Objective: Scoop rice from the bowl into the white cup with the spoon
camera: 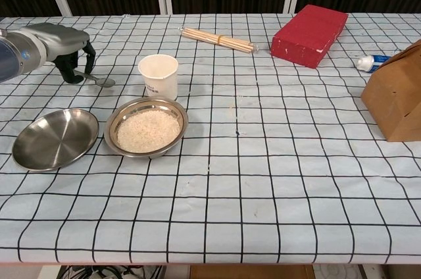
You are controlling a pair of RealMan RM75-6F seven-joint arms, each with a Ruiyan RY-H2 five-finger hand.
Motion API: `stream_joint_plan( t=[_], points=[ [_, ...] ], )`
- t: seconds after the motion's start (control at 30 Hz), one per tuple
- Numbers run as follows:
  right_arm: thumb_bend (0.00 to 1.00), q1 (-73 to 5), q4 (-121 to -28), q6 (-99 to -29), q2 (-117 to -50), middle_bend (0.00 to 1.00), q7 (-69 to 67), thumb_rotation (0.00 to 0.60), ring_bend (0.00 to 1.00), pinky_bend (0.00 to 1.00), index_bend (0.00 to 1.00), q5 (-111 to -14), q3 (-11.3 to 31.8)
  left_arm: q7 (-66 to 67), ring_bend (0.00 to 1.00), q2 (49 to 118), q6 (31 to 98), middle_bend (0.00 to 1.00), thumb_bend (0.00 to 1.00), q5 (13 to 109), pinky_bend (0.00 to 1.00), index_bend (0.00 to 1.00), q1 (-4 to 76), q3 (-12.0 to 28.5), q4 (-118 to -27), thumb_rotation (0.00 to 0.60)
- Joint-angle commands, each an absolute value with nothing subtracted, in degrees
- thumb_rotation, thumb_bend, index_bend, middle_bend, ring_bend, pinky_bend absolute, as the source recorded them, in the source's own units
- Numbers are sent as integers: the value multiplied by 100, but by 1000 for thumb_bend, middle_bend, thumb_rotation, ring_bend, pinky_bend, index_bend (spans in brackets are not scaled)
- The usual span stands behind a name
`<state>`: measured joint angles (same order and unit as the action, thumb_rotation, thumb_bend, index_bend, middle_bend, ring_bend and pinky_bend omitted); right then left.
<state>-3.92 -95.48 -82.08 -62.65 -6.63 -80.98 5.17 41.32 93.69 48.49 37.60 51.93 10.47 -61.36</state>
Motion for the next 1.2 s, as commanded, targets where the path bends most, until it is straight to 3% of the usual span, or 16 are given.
stream_joint_plan(
  t=[0.03, 0.27, 0.63, 1.2],
  points=[
    [306, -391, -9555, -8206, -6262, 114, -679, 600, 82, 218, 82, -8087, 524, 4164, 978, 9040, 5309, 1000, 434, 3994, 992, 591, 5111, 1089, -6802, 600],
    [306, -387, -9578, -8201, -6250, 114, -733, 600, 82, 218, 82, -8071, 534, 4508, 993, 8444, 5910, 1000, 445, 4378, 1000, 690, 5026, 993, -8022, 600],
    [306, -374, -9625, -8193, -6211, 114, -878, 600, 82, 218, 82, -8024, 563, 5764, 993, 7937, 6528, 1000, 456, 4770, 1000, 727, 5198, 699, -9696, 600],
    [306, -364, -9672, -8168, -6165, 114, -1103, 600, 82, 218, 83, -8001, 587, 7661, 996, 8257, 6423, 1000, 456, 5599, 1000, 751, 5732, -167, -9827, 600]
  ],
)
